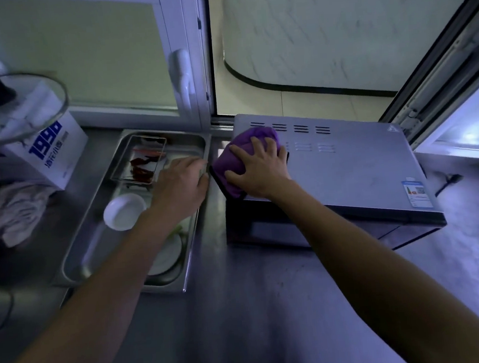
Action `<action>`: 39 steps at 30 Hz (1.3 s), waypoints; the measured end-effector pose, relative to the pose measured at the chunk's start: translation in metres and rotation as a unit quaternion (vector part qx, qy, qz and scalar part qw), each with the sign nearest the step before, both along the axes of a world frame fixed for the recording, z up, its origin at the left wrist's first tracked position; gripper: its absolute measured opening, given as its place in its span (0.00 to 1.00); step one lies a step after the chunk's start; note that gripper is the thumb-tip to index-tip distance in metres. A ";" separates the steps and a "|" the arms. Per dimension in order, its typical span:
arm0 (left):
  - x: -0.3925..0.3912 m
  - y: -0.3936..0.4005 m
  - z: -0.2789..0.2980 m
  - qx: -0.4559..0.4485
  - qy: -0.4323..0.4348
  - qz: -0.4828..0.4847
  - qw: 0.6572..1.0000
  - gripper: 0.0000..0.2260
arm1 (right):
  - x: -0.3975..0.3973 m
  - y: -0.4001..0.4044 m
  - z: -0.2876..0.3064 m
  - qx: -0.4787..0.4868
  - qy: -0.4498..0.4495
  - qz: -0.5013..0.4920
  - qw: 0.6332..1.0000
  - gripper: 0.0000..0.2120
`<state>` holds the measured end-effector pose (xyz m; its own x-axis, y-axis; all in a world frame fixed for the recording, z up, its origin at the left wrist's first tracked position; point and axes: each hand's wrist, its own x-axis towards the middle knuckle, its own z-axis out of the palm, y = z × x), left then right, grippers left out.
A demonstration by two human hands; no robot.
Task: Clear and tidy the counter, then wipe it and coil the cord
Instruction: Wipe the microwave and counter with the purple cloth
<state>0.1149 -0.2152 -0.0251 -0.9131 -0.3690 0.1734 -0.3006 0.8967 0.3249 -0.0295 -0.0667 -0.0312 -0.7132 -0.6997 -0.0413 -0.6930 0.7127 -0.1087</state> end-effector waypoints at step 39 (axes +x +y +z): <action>-0.106 0.307 -0.009 -0.081 -0.028 -0.168 0.982 0.16 | -0.010 0.332 -0.043 -0.251 0.026 -0.345 0.904 0.29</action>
<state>0.0085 0.0917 -0.0336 -0.9885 -0.0168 0.1505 0.0079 0.9868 0.1617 -0.0397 0.2654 -0.0746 -0.9789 -0.0091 0.2041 -0.1160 0.8471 -0.5187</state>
